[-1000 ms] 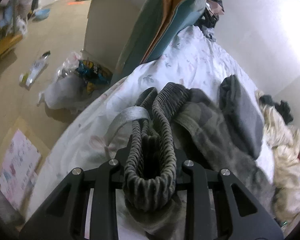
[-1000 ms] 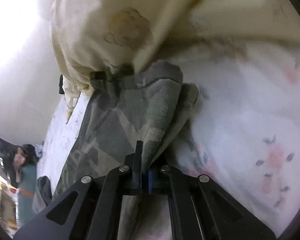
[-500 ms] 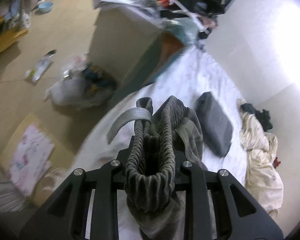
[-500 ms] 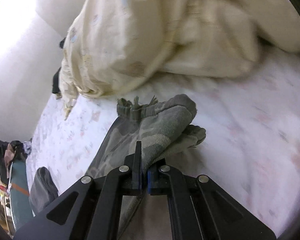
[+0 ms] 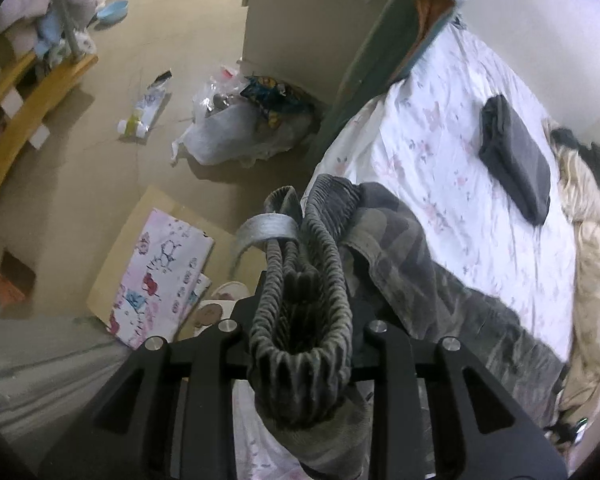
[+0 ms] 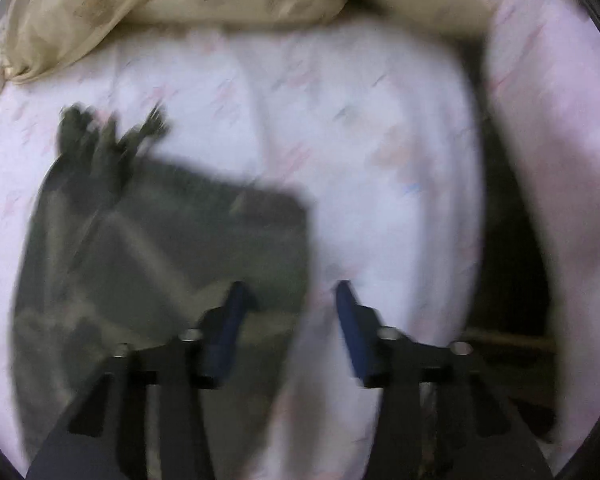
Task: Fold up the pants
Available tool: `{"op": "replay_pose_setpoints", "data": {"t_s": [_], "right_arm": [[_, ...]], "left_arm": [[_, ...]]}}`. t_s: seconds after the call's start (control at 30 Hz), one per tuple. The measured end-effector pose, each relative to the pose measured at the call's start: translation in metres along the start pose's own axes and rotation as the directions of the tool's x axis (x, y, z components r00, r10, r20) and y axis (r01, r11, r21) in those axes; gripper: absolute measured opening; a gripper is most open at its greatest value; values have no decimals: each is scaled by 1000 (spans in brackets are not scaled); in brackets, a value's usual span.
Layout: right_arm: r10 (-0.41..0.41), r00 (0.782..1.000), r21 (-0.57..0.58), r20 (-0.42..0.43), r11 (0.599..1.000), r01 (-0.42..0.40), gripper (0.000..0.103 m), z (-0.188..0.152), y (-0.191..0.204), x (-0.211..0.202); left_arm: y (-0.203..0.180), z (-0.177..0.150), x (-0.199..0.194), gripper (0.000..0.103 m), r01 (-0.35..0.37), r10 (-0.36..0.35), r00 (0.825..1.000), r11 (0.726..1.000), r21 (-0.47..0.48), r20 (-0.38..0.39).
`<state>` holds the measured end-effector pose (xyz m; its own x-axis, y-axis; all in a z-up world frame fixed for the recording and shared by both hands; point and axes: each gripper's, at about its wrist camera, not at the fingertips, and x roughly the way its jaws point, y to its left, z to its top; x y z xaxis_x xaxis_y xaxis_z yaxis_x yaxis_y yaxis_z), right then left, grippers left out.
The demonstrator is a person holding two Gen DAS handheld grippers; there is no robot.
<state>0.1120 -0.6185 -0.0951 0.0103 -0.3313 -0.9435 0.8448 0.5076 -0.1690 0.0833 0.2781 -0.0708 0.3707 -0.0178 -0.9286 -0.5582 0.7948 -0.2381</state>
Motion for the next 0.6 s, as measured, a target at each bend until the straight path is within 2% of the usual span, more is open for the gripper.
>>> {"op": "replay_pose_setpoints", "data": {"t_s": [0.03, 0.07, 0.1, 0.13, 0.17, 0.23, 0.27, 0.33, 0.37, 0.4, 0.43, 0.47, 0.5, 0.53, 0.6], "right_arm": [[-2, 999, 9, 45, 1000, 2, 54, 1, -1, -9], [58, 995, 13, 86, 998, -59, 54, 1, 0, -21], [163, 980, 0, 112, 986, -164, 54, -1, 5, -32], [266, 955, -35, 130, 964, -264, 54, -6, 12, -45], [377, 916, -121, 136, 924, -362, 54, -16, 30, -63], [489, 865, -262, 114, 854, -449, 54, -40, 62, -88], [546, 834, -340, 77, 801, -493, 54, -60, 81, -102], [652, 756, -432, -61, 665, -608, 54, -109, 118, -121], [692, 703, -456, -165, 578, -676, 54, -145, 142, -130], [706, 672, -461, -224, 531, -711, 54, -168, 156, -134], [716, 626, -464, -309, 461, -757, 53, -206, 177, -140], [715, 597, -466, -363, 416, -781, 52, -231, 190, -144], [708, 557, -471, -434, 349, -810, 48, -268, 209, -150], [693, 530, -480, -488, 294, -827, 39, -303, 226, -155], [640, 511, -512, -573, 207, -834, 23, -360, 256, -161]], "left_arm": [[-3, -3, -2, 24, -7, 7, 1000, 1000, 17, 9], [-5, -4, -3, 24, -11, 10, 1000, 999, 32, 17], [-8, -5, -5, 24, -12, 11, 1000, 999, 44, 29], [-10, -6, -7, 24, -11, 9, 999, 999, 52, 42], [-13, -7, -9, 24, -14, 11, 999, 998, 61, 51], [-15, -9, -11, 24, -13, 9, 998, 998, 64, 56], [-16, -9, -11, 24, -9, 5, 998, 998, 63, 57], [-23, -10, -13, 24, -15, 9, 998, 996, 88, 70], [-27, -11, -15, 24, -17, 9, 997, 995, 103, 79], [-31, -12, -17, 24, -17, 7, 996, 993, 113, 86], [-35, -14, -19, 24, -11, -1, 996, 992, 127, 93], [-38, -16, -21, 24, -2, -11, 995, 991, 132, 96], [-42, -20, -24, 24, 17, -31, 995, 990, 141, 98], [-46, -24, -28, 24, 35, -51, 994, 987, 158, 101], [-54, -30, -33, 24, 50, -73, 991, 980, 194, 112]]}}
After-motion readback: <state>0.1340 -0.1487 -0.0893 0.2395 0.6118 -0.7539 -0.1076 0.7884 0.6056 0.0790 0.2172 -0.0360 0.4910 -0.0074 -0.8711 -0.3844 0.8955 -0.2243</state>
